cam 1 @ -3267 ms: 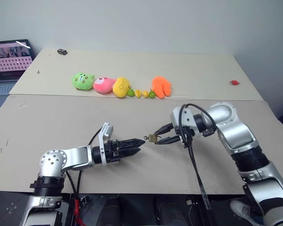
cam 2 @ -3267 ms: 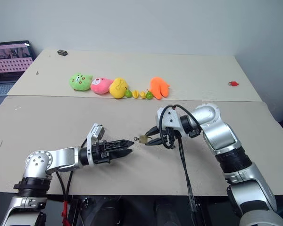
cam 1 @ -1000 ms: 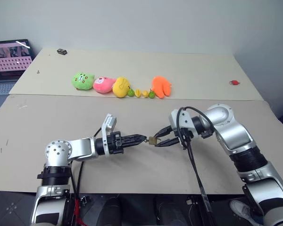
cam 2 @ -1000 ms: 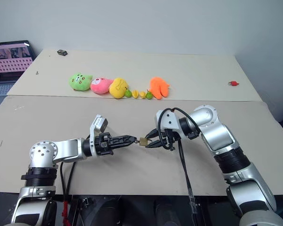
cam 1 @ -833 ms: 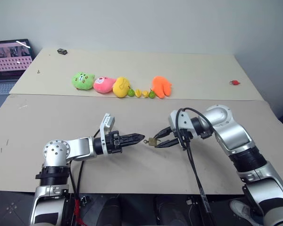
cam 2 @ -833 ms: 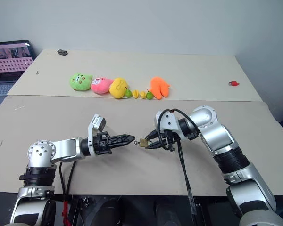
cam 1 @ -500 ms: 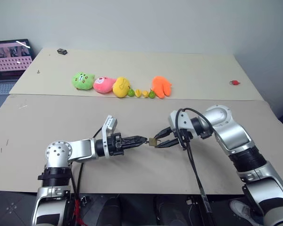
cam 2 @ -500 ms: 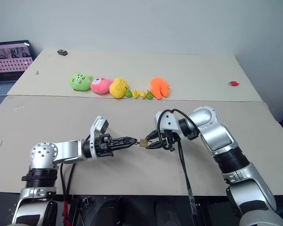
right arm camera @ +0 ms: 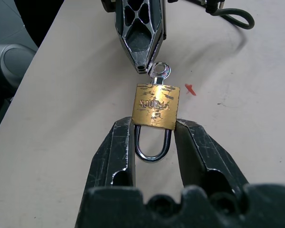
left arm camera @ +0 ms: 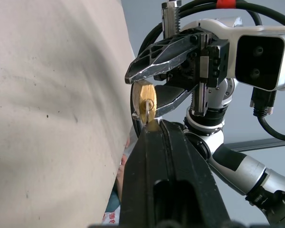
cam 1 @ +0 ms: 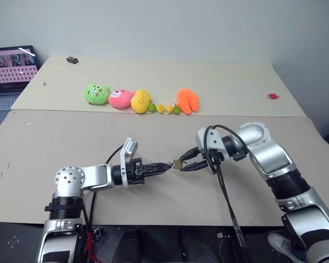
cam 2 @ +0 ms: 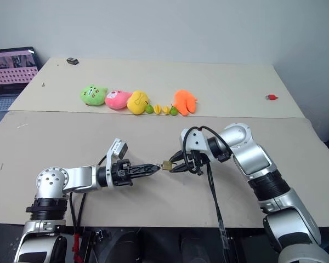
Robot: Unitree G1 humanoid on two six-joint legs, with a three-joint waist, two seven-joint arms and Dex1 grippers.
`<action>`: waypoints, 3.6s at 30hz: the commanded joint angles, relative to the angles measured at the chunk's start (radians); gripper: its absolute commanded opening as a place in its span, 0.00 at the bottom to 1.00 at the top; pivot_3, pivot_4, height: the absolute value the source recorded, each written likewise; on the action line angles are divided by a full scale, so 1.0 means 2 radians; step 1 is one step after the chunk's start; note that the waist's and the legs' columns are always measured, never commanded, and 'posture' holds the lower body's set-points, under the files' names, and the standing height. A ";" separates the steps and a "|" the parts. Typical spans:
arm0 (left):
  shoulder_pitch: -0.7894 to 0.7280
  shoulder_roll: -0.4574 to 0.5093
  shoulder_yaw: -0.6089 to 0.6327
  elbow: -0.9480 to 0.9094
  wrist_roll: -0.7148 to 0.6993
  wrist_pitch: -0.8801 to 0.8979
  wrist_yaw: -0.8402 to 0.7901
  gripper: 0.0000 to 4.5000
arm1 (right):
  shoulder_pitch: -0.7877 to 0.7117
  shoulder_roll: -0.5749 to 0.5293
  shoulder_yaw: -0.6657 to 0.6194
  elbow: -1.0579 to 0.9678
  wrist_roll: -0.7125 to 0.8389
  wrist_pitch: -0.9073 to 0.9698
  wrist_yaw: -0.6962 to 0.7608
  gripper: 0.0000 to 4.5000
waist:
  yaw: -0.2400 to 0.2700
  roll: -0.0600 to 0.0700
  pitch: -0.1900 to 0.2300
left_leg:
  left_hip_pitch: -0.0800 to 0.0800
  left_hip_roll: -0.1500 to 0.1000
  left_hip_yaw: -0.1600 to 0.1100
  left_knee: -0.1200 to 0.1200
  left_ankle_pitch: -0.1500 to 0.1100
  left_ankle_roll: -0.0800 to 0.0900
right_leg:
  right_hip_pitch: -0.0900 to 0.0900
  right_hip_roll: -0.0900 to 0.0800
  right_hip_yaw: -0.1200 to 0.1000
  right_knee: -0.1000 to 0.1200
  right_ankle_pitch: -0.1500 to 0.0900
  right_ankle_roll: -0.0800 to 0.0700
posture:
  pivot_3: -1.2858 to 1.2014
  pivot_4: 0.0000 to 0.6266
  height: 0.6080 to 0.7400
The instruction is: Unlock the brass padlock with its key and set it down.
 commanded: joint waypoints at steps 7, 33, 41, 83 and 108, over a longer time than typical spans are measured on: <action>-0.015 -0.013 0.003 0.004 0.023 -0.006 -0.007 0.00 | -0.015 -0.001 -0.014 -0.009 0.005 -0.013 0.001 0.20 | 0.000 0.000 0.000 | 0.000 0.000 0.000 0.000 0.000 0.000 | 0.000 0.000 0.000 0.000 0.000 0.000 | 0.52 0.24 0.83; -0.019 -0.015 0.011 0.005 0.056 -0.009 -0.017 0.00 | -0.017 0.000 -0.013 -0.001 0.004 -0.022 0.003 0.20 | 0.000 0.000 0.000 | 0.000 0.000 0.000 0.000 0.000 0.000 | 0.000 0.000 0.000 0.000 0.000 0.000 | 0.52 0.24 0.83; -0.015 -0.010 -0.011 -0.027 0.105 -0.020 -0.055 0.00 | -0.017 0.001 -0.013 0.001 0.003 -0.024 0.003 0.20 | 0.000 0.000 0.000 | 0.000 0.000 0.000 0.000 0.000 0.000 | 0.000 0.000 0.000 0.000 0.000 0.000 | 0.52 0.24 0.83; 0.016 0.010 -0.027 -0.054 0.245 -0.106 -0.209 0.58 | -0.019 0.007 -0.013 0.005 -0.004 -0.028 0.013 0.20 | 0.000 0.000 0.000 | -0.001 0.000 -0.001 0.001 0.000 0.000 | 0.000 0.000 -0.001 0.000 0.000 0.000 | 0.52 0.24 0.83; -0.017 -0.036 0.019 -0.030 0.184 -0.011 -0.156 0.01 | -0.018 0.003 -0.016 -0.001 -0.002 -0.021 0.014 0.20 | 0.000 0.000 0.000 | -0.001 0.000 -0.002 0.001 0.000 0.000 | 0.000 0.000 -0.002 0.000 0.001 -0.001 | 0.52 0.24 0.83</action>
